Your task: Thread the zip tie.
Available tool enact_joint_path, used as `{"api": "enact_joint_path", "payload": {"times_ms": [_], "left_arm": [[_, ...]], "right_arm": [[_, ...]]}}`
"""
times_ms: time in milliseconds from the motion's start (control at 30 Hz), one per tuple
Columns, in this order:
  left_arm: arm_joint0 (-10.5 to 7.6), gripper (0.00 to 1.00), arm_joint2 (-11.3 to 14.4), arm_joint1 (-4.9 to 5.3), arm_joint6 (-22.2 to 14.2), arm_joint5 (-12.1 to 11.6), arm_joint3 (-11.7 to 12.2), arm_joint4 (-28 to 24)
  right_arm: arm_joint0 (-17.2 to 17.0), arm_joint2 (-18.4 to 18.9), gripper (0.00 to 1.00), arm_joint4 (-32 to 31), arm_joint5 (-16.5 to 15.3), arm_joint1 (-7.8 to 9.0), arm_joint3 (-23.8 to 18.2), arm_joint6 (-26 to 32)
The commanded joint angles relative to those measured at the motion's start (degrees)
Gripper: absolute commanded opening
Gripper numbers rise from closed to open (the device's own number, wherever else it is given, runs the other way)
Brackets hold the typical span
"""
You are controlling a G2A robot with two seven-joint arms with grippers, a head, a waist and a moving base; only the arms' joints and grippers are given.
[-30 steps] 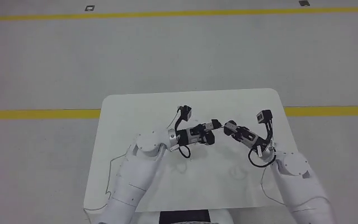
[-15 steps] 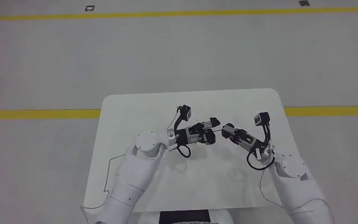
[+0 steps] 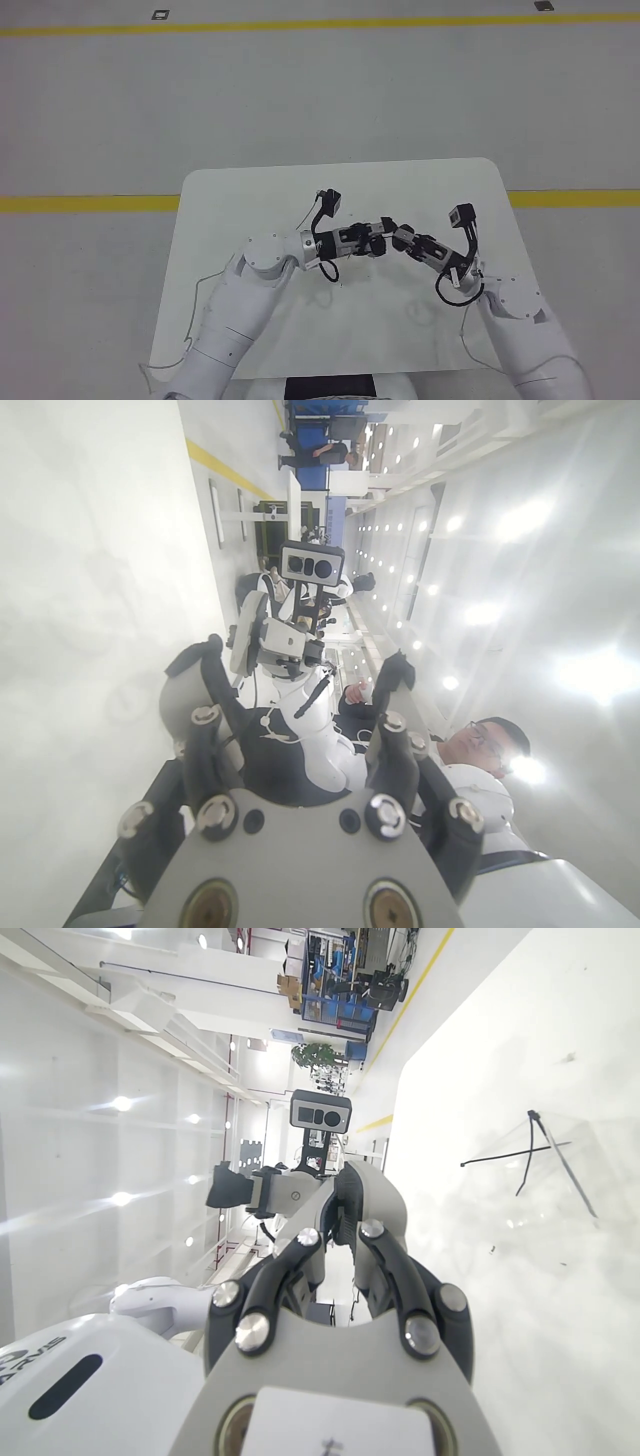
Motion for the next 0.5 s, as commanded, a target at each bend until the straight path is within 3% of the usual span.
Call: {"api": "enact_joint_path", "payload": {"times_ms": [0,100,467], "left_arm": [[-0.14,0.45,0.31,0.26,0.13,0.22,-0.16,0.06],[-0.21,0.53,0.67,0.57,0.53,0.43,-0.3,-0.28],[-0.29,0.64,1.49,1.88,2.15,0.81,-0.45,-2.02]], "right_arm": [[-0.1,0.1,0.0,-0.24,0.0,-0.01,-0.11,-0.04],[-0.47,0.49,0.0,1.42,0.0,-0.13,-0.51,-0.47],[-0.82,2.65,0.0,2.72,0.0,-0.48,-1.18,0.11]]}}
